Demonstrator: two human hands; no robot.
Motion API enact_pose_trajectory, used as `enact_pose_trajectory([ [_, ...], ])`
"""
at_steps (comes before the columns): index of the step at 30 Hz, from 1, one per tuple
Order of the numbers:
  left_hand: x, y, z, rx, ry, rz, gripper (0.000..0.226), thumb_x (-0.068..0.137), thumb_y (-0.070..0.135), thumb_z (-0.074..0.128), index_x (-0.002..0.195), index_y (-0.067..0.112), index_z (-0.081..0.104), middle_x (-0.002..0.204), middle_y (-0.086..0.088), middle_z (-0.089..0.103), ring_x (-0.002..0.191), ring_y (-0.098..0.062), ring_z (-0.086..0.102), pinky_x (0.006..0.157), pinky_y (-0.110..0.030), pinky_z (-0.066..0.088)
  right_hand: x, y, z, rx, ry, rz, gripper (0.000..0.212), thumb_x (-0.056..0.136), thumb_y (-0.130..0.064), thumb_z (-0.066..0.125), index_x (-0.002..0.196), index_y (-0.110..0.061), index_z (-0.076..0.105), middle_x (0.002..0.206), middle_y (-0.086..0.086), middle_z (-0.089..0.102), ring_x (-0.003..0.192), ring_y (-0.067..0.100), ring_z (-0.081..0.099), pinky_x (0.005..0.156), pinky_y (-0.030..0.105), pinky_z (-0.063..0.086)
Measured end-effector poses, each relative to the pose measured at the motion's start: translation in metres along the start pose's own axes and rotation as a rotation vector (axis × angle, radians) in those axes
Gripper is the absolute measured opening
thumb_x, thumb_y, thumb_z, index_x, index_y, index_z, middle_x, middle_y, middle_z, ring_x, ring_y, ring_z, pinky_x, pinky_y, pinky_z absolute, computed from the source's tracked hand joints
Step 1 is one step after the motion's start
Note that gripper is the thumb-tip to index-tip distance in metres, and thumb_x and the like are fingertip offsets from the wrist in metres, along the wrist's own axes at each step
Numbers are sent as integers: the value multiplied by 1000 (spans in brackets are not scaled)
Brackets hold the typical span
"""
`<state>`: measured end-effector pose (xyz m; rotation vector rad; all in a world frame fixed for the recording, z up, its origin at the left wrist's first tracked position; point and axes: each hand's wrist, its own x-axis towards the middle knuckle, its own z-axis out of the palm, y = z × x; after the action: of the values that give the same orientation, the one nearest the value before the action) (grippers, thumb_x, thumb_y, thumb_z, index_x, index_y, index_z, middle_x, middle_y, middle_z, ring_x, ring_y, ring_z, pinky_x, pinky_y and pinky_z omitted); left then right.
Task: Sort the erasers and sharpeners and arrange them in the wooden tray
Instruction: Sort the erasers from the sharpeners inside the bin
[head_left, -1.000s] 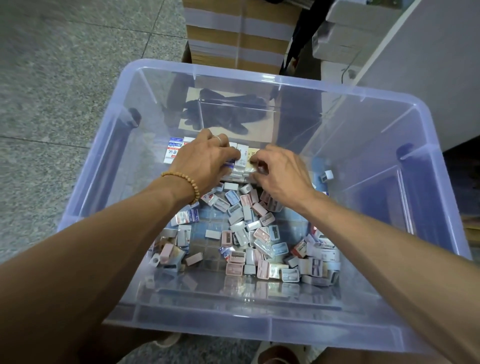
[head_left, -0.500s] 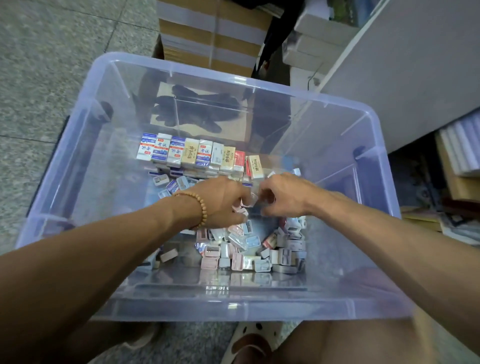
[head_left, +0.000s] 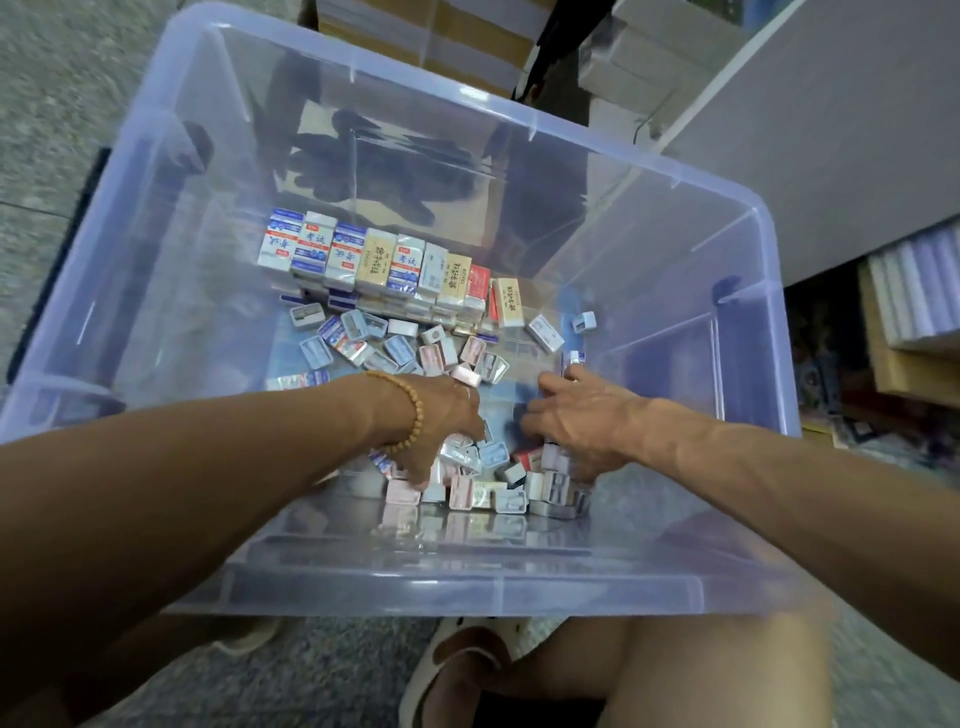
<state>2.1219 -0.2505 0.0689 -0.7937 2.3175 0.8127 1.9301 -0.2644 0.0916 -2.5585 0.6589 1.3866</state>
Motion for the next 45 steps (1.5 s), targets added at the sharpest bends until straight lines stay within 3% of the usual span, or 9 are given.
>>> enact_pose_trajectory([
  [2,0,0,0,-32,-22,-12,88,75,31,81,149,28,32,141,-2,44,129,-24,40,98,-36,40,2,0,0,92,-12,12,50,76,-37,77,117,-27,50,103,-4,49,100,17,35,78,33,26],
  [6,-1,-1,4,-100,-60,-38,80,75,26,82,143,25,40,133,1,53,119,-23,51,95,-34,44,8,-3,5,228,-77,39,64,71,-33,85,123,-29,48,114,4,49,93,22,49,78,35,43],
  [10,-1,-5,8,-165,-66,-47,76,75,25,82,140,23,43,131,3,54,115,-21,53,96,-34,45,10,-5,7,374,-91,42,49,73,-22,83,113,-25,55,108,-1,60,98,24,59,82,36,52],
  [17,-2,-9,10,-320,-99,-40,80,72,15,84,140,25,43,129,8,55,110,-14,52,91,-26,42,9,-3,-11,682,-18,202,57,72,-21,85,121,-22,56,88,-3,60,80,19,58,70,27,45],
  [20,-2,-8,12,-330,-123,-49,83,72,13,84,141,25,40,126,9,54,110,-15,53,93,-29,45,9,2,-16,819,120,287,56,69,-23,88,117,-22,58,99,0,63,84,19,59,70,27,46],
  [27,-14,-12,18,15,21,-45,77,71,25,84,137,29,46,133,4,42,120,-18,39,91,-29,42,4,12,-27,911,311,399,49,74,-23,87,115,-13,62,97,3,65,84,21,61,75,34,50],
  [33,-19,-19,17,10,53,-100,81,66,26,87,134,27,44,133,4,38,110,-17,46,80,-27,42,4,17,-32,881,404,442,50,72,-28,87,115,-16,63,101,4,66,93,25,61,83,38,53],
  [38,-27,-23,22,65,-80,-171,81,67,21,85,136,31,45,127,2,43,107,-22,53,83,-36,48,8,19,-35,855,469,418,45,73,-27,86,109,-14,63,96,3,64,85,22,60,62,30,42],
  [45,-32,-18,30,-1,-24,-211,76,66,17,86,132,25,48,123,0,52,108,-20,53,85,-32,47,15,17,-37,862,494,370,41,72,-26,87,102,-13,62,85,-1,58,77,17,56,52,27,32],
])
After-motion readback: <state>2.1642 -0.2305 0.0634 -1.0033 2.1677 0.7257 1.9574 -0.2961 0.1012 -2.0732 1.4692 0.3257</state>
